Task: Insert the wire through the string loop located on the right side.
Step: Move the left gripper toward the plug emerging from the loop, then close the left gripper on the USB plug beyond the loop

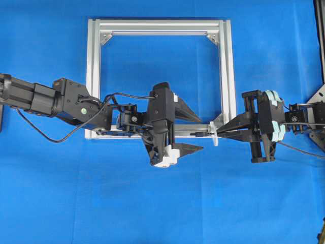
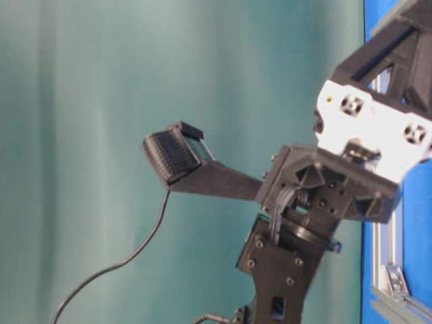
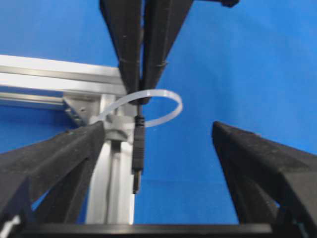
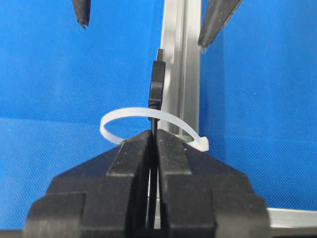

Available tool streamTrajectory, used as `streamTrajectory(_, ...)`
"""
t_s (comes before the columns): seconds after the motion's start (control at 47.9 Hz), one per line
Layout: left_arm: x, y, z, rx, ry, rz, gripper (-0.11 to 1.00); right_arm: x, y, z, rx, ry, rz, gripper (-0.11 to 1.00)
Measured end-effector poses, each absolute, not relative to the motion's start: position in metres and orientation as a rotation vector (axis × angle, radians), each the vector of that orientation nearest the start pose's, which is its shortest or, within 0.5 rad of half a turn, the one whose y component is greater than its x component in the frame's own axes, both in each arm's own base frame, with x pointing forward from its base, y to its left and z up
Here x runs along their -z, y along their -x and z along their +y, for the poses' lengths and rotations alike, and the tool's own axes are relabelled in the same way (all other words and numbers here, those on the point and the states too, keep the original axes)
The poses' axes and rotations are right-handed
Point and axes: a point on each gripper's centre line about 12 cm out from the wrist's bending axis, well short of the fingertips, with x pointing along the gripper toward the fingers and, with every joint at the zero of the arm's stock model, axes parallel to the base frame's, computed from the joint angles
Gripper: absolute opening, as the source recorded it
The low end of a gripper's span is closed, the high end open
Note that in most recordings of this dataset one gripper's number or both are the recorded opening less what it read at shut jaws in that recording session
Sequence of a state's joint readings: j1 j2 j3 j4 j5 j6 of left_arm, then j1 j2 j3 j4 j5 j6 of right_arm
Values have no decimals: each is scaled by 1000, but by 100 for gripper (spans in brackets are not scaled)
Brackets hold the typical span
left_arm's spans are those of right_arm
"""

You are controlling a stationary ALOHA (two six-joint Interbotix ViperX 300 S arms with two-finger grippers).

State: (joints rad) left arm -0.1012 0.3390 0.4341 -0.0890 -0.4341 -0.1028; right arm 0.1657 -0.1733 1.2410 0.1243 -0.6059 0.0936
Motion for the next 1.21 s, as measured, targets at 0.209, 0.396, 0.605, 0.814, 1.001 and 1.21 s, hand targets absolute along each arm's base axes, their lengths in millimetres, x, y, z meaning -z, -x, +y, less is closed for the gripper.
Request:
streamTrajectory(0.209,-126,-484,-45,29,156,372,91,-117,-255,34,-46,-138,469,-4)
streamTrajectory(0.396,-107,-489,-44,25,154,398,91,-117,-255,34,-46,-138,469,-4)
streamTrajectory(0.605,-101,-492,-44,23,154,396,91,-117,-255,34,-46,-138,471,-4)
streamTrajectory(0.814,-100,-492,-44,22,153,397,91,-117,-255,34,-46,-138,469,-4)
streamTrajectory(1.001,-102,-493,-44,23,154,393,91,-117,-255,34,-46,-138,471,-4)
streamTrajectory(1.21,-100,-492,-44,22,153,396,91,-117,-255,34,-46,-138,471,-4)
